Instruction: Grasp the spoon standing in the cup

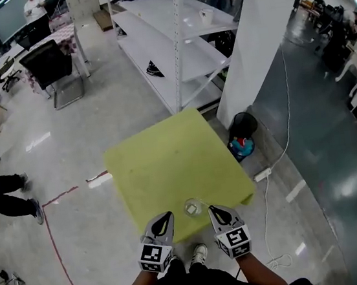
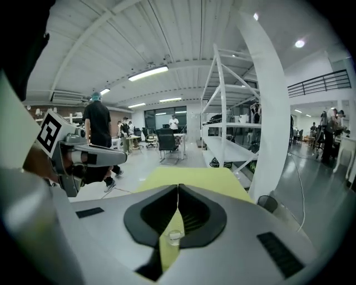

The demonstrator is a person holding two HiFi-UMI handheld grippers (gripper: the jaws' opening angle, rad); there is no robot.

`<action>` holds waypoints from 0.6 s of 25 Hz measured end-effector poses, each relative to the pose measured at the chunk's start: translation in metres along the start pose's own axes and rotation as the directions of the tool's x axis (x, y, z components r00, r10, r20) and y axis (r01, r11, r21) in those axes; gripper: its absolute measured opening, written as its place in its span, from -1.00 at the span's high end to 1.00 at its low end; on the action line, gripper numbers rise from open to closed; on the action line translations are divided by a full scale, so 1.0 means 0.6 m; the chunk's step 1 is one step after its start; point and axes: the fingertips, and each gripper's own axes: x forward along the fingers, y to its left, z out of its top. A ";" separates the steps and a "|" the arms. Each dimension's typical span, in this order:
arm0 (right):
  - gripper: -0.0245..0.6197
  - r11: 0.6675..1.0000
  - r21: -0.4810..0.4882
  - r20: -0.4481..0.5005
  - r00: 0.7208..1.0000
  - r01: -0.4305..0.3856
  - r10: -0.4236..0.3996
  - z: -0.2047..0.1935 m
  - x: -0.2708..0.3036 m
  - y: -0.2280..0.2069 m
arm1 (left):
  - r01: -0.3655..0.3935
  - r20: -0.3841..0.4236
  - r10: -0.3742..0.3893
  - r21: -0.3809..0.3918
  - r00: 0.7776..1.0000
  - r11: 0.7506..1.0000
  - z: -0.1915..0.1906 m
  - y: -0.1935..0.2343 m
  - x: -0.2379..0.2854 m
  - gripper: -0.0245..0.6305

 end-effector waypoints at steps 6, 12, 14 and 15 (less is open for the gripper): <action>0.89 1.000 -0.009 0.097 0.995 0.013 -0.012 0.083 -0.027 -0.004 | -0.007 0.053 0.006 0.024 0.999 1.000 0.053 0.003 -0.006 0.91; 0.89 0.999 -0.042 0.168 0.986 0.019 -0.012 0.139 -0.033 -0.001 | -0.019 0.110 0.014 0.039 0.994 0.999 0.100 0.010 -0.019 0.91; 0.89 0.998 -0.056 0.188 0.982 0.023 -0.012 0.155 -0.035 -0.001 | -0.023 0.122 0.017 0.044 0.992 0.999 0.107 0.012 -0.023 0.91; 0.89 0.998 -0.063 0.200 0.980 0.027 -0.013 0.163 -0.036 0.000 | -0.024 0.126 0.018 0.046 0.992 0.999 0.109 0.012 -0.025 0.91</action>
